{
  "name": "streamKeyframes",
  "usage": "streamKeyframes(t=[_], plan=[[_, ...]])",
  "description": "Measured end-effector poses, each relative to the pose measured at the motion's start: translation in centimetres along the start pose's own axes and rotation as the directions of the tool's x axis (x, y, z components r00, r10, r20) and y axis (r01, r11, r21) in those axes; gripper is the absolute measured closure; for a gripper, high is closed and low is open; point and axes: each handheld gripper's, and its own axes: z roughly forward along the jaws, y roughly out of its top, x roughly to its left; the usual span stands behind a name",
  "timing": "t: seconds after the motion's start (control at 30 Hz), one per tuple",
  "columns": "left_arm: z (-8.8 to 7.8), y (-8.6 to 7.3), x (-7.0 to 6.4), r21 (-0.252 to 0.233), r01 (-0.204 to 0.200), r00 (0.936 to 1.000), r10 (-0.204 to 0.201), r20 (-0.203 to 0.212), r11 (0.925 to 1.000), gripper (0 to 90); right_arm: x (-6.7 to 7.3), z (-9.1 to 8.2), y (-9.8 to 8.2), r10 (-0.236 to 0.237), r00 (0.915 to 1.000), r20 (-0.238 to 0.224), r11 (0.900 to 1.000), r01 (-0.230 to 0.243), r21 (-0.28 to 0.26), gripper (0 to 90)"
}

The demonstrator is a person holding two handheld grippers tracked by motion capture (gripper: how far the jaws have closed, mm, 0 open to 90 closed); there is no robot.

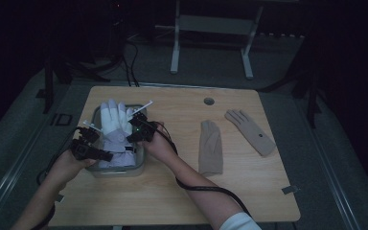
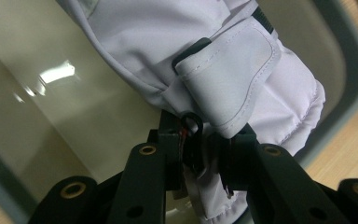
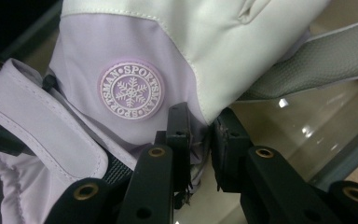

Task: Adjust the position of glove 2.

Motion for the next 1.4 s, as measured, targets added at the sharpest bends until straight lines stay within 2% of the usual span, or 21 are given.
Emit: streamKeyframes(t=[0.07, 0.27, 0.33, 0.47, 0.6, 0.67, 0.73, 0.8, 0.87, 0.9, 0.97, 1.03, 1.07, 1.17, 1.23, 1.33, 1.37, 1.4], plan=[[0.4, 0.0, 0.1, 0.008, 0.013, 0.9999, -0.013, 0.004, 0.9999, 71.5, -0.2, 0.5, -0.2, 0.008, 1.0000, 0.001, 1.000, -0.008, 0.030, 78.1], [1.9, 0.4, -0.2, 0.089, -0.011, 0.9981, 0.017, -0.059, 0.9960, 65.7, 0.3, 1.0, -0.1, -0.031, 0.9983, 0.050, 0.996, 0.026, 0.086, 76.6], [2.2, 0.5, -0.2, 0.107, -0.001, 0.9978, 0.008, -0.066, 0.9943, 65.4, 0.5, 1.1, -0.1, -0.046, 0.9971, 0.061, 0.994, 0.040, 0.097, 72.3], [2.2, 0.5, -0.2, 0.097, 0.011, 0.9981, -0.005, -0.062, 0.9952, 65.3, 0.9, 0.7, 0.1, -0.099, 0.9931, 0.062, 0.990, 0.092, 0.107, 59.2], [2.1, 0.4, -0.2, 0.075, 0.016, 0.9982, -0.011, -0.059, 0.9970, 63.8, 1.2, 0.0, 0.2, -0.142, 0.9861, 0.086, 0.984, 0.131, 0.122, 50.8], [2.0, 0.4, -0.2, 0.062, 0.019, 0.9980, -0.015, -0.062, 0.9979, 62.3, 1.1, -0.7, 0.2, -0.147, 0.9860, 0.078, 0.986, 0.140, 0.095, 45.8], [1.8, 0.4, -0.3, 0.039, 0.027, 0.9981, -0.025, -0.057, 0.9989, 60.2, 1.1, -1.6, 0.4, -0.148, 0.9870, 0.064, 0.988, 0.144, 0.061, 38.7], [1.5, 0.3, -0.5, 0.007, 0.027, 0.9985, -0.026, -0.047, 0.9996, 56.4, 0.9, -2.4, 0.4, -0.146, 0.9877, 0.056, 0.989, 0.144, 0.035, 36.8], [1.0, 0.1, -0.8, -0.020, 0.021, 0.9983, -0.022, -0.054, 0.9996, 52.8, 0.5, -3.2, 0.4, -0.134, 0.9907, 0.023, 0.991, 0.134, 0.013, 27.7], [0.8, 0.1, -1.0, -0.032, 0.019, 0.9982, -0.021, -0.056, 0.9993, 50.6, 0.3, -3.6, 0.4, -0.127, 0.9918, 0.005, 0.992, 0.127, 0.008, 26.5], [0.3, 0.0, -1.3, -0.066, 0.018, 0.9975, -0.023, -0.068, 0.9977, 45.9, -0.1, -4.3, 0.3, -0.123, 0.9923, -0.011, 0.992, 0.123, -0.004, 18.7], [-0.2, -0.2, -1.6, -0.099, 0.019, 0.9966, -0.026, -0.078, 0.9949, 45.4, -0.5, -4.9, 0.1, -0.114, 0.9934, -0.009, 0.993, 0.114, -0.020, 19.1], [-0.5, -0.2, -1.7, -0.101, 0.007, 0.9955, -0.016, -0.094, 0.9949, 45.4, -0.7, -5.2, 0.0, -0.116, 0.9932, -0.005, 0.993, 0.116, -0.030, 17.5], [-1.1, -0.2, -2.2, -0.132, 0.008, 0.9919, -0.024, -0.125, 0.9912, 45.4, -1.4, -6.1, -0.5, -0.132, 0.9912, 0.015, 0.988, 0.133, -0.074, 16.8], [-1.3, -0.2, -2.3, -0.167, 0.013, 0.9928, -0.032, -0.116, 0.9858, 45.4, -1.9, -6.7, -0.8, -0.126, 0.9919, 0.013, 0.987, 0.127, -0.097, 16.8], [-1.4, -0.2, -2.5, -0.178, 0.009, 0.9928, -0.030, -0.116, 0.9840, 45.5, -2.2, -6.9, -1.0, -0.123, 0.9923, 0.014, 0.987, 0.124, -0.102, 16.8], [-1.4, 0.1, -3.5, -0.199, -0.021, 0.9904, -0.007, -0.138, 0.9797, 45.4, -2.6, -7.7, -1.5, -0.133, 0.9908, 0.023, 0.984, 0.135, -0.112, 16.8], [-1.5, 0.2, -3.8, -0.213, -0.020, 0.9896, -0.011, -0.144, 0.9768, 45.5, -2.7, -7.9, -1.7, -0.137, 0.9903, 0.026, 0.984, 0.139, -0.116, 16.8]])
